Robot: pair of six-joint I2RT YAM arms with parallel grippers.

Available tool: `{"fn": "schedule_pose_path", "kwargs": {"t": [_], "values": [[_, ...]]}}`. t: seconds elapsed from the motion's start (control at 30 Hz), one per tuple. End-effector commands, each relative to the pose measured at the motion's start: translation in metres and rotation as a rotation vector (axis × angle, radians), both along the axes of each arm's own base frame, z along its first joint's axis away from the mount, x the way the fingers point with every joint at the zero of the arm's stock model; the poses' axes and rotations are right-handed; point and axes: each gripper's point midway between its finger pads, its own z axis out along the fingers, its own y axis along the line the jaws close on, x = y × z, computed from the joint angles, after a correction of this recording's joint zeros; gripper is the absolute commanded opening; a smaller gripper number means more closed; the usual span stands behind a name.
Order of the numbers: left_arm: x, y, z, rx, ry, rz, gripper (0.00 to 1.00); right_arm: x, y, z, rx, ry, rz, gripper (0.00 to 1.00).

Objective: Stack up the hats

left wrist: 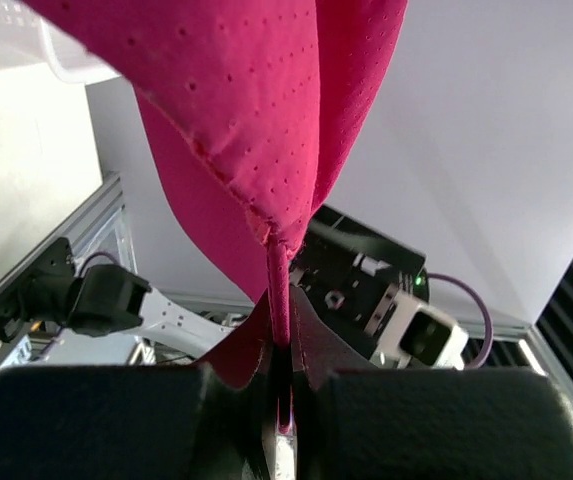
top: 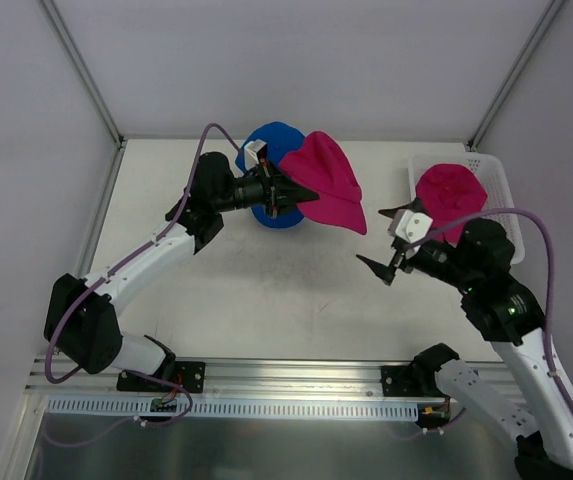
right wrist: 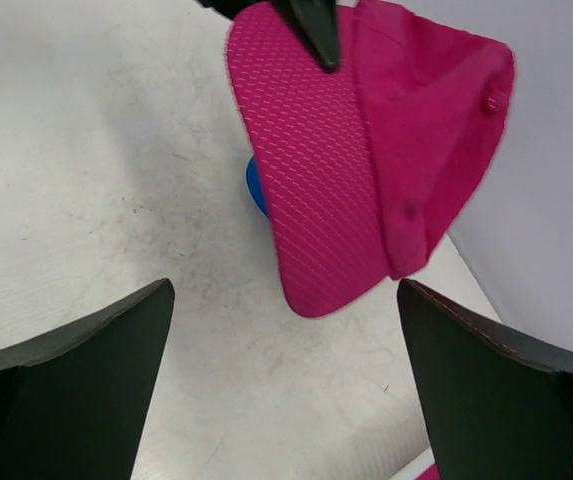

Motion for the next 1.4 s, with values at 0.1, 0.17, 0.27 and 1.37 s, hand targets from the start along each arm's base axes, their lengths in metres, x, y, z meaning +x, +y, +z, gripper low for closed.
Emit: {"fn": "schedule_pose_path", "kwargs": {"t": [0.1, 0.17, 0.27, 1.37], "values": [[0.007, 0.002, 0.034, -0.046, 0.013, 0.013, 0.00, 0.036, 0.026, 0.045, -0.037, -0.276, -0.074, 1.00], [0.005, 0.003, 0.033, -0.045, 0.013, 0.010, 0.00, 0.055, 0.020, 0.051, -0.031, -0.305, -0.199, 0.94], [0.004, 0.004, 0.034, -0.047, 0.006, 0.008, 0.00, 0.071, 0.016, 0.064, -0.025, -0.372, -0.308, 0.67], [-0.082, 0.036, 0.017, 0.696, -2.072, 0.030, 0.08, 0.025, 0.035, 0.044, 0.125, 0.482, -0.210, 0.00]]}}
